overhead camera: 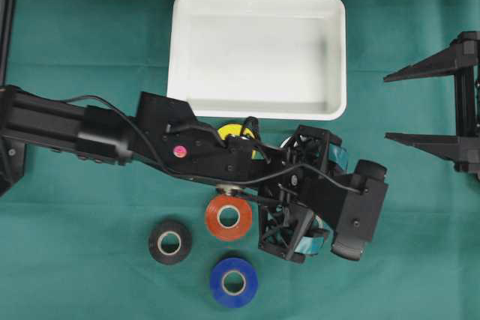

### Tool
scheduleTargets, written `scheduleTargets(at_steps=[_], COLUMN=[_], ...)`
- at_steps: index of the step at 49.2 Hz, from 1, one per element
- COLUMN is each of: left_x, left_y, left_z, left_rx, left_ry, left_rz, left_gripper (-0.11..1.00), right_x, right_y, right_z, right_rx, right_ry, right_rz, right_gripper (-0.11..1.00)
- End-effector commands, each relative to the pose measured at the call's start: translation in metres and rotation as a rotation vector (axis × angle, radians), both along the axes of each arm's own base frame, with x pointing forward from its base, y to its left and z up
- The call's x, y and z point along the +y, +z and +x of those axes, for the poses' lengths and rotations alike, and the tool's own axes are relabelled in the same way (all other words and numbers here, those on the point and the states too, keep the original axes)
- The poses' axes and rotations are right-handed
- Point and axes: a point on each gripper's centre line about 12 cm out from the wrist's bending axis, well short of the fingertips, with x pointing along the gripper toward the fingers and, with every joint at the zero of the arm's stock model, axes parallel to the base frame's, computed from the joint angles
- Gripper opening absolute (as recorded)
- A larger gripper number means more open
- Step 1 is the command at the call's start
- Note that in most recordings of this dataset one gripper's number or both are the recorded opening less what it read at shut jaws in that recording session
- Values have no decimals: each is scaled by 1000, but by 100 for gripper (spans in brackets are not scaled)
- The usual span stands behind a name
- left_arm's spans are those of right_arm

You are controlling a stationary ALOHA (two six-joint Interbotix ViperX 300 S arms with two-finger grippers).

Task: Pick up the tape from a random location and place it into the white case.
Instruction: 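Move the left gripper over the teal tape roll, then lower the left gripper into the teal roll's hole and close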

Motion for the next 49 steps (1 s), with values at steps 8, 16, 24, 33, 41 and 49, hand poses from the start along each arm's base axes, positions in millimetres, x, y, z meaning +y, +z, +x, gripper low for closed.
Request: scheduleTargets(at_steps=[8,16,24,33,41,49], left_x=[-2,-4,-7,-7,-6,1], left_y=[-4,-23,-31,-52,-72,-84], left_z=[0,3,5,9,14,18], left_rx=[-22,-4,-1,7,19,14], left_ry=[1,0,-5,-5,-2,13], left_rz=[-6,-6,-5,-4,-2,-3], left_gripper=[97,97,97,97,97,97], right_x=[0,0,0,0,0,0], right_y=[10,7,7,7,6,4], right_z=[3,4,4,4,5,6], right_rx=[-23,-14,-14,-14,-9,2], right_ry=[-1,-1,-1,-1,-1,-2], right_rz=[0,-2,0,-3,0,0], right_gripper=[91,91,91,91,91,91])
